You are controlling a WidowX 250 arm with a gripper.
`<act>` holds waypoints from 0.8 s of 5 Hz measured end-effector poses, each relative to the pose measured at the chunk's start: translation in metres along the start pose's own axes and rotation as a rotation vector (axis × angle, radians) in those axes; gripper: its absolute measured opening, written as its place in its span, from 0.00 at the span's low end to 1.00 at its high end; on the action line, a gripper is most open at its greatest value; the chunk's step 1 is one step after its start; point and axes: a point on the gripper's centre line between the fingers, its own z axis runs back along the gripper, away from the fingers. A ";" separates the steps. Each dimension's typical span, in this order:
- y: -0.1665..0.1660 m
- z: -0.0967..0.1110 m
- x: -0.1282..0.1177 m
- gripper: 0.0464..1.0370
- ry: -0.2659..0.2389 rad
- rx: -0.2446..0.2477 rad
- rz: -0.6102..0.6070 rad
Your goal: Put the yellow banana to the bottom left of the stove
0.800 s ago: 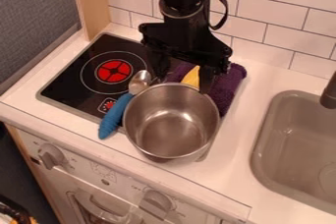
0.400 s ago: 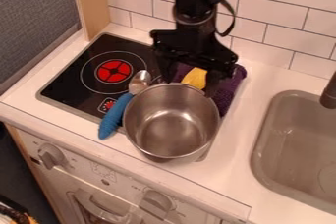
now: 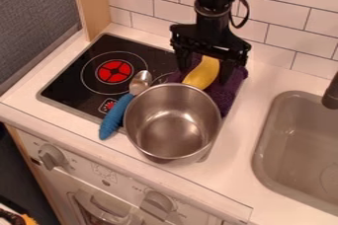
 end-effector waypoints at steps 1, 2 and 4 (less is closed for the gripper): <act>0.001 -0.013 0.005 0.96 0.024 0.007 0.005; 0.005 -0.031 0.000 0.93 0.073 0.005 0.018; 0.005 -0.031 0.001 0.50 0.068 -0.025 -0.008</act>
